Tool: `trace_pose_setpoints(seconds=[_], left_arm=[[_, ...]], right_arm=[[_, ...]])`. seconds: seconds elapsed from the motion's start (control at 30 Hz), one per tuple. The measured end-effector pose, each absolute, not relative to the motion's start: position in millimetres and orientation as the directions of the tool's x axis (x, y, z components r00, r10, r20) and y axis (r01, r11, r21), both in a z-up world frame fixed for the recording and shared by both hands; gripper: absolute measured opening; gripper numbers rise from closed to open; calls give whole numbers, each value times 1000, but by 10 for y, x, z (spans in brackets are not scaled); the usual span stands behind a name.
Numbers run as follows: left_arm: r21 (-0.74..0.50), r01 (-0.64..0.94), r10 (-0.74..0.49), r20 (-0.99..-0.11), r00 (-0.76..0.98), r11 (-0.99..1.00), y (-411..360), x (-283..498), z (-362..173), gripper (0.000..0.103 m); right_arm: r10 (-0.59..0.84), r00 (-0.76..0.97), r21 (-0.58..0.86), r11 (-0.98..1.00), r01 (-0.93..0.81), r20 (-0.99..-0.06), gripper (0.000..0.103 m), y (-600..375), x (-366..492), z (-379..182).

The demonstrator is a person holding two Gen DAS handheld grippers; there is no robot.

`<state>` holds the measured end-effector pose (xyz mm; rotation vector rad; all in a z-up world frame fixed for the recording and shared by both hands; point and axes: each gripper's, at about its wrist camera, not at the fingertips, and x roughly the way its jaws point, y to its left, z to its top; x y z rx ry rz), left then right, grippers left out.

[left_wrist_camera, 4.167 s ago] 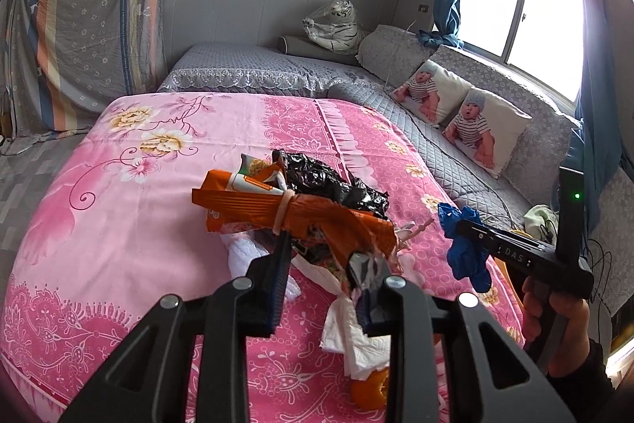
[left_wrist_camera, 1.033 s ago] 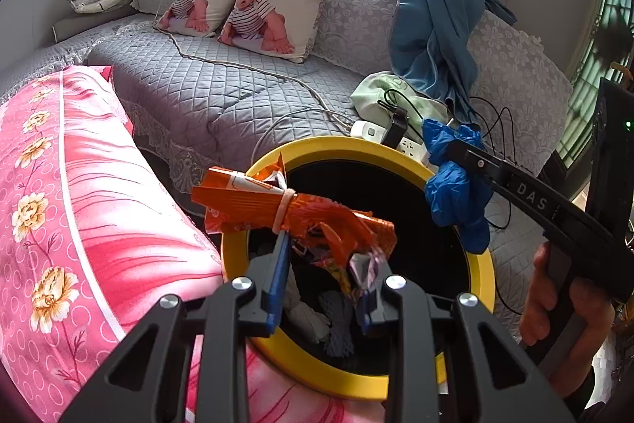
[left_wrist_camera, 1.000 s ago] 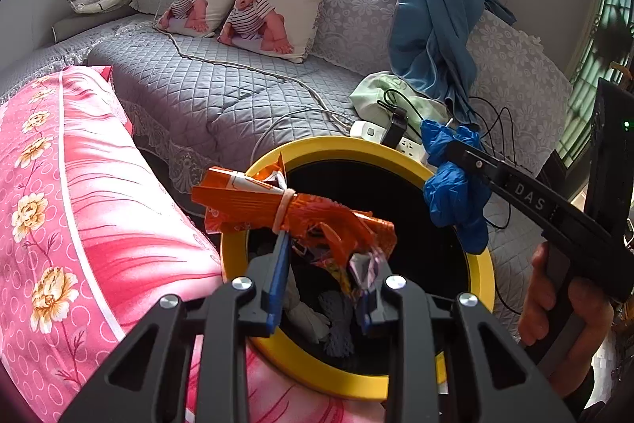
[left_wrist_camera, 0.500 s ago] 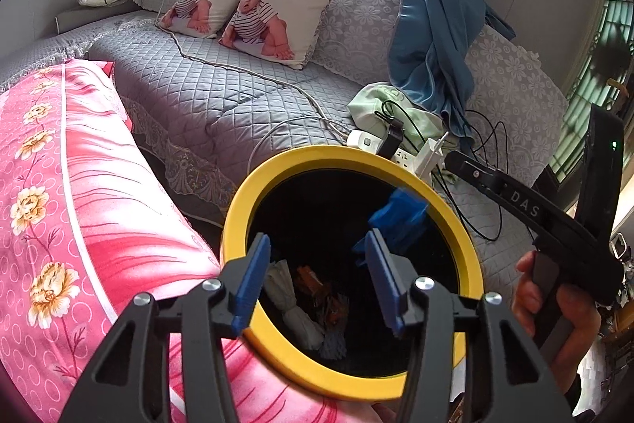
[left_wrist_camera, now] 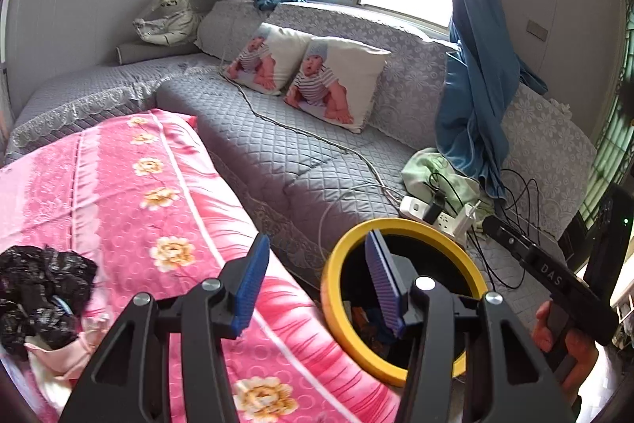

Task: Collect trash
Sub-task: 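Open the left tool over the bin while the right tool releases the glove, then move both open tools back toward the white foam net and glove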

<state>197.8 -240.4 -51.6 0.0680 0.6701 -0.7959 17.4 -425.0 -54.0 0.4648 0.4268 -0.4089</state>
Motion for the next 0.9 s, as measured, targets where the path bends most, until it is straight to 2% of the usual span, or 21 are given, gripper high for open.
trace_pose_setpoints(seconds=[0.27, 0.4, 0.47, 0.67, 0.9], left_arm=[[-88, 532, -467, -612, 638, 842, -1274, 2114, -471, 53], [-83, 429, -382, -624, 681, 900, -607, 2161, -547, 53], [-88, 385, -350, -632, 691, 919, -311, 2173, -590, 58], [-99, 273, -268, -664, 698, 957, 350, 2177, -803, 59], [-114, 220, -234, -713, 661, 969, 644, 2224, -1116, 59]], right_arm=[[-23, 878, 329, 922, 203, -479, 41, -3376, 611, -456], [113, 853, 332, 940, 74, -510, 41, -2932, 878, -505], [167, 829, 324, 946, 18, -533, 41, -2698, 1010, -540], [268, 764, 265, 955, -131, -587, 42, -1995, 1288, -603], [312, 700, 176, 949, -261, -642, 45, -1346, 1549, -657]])
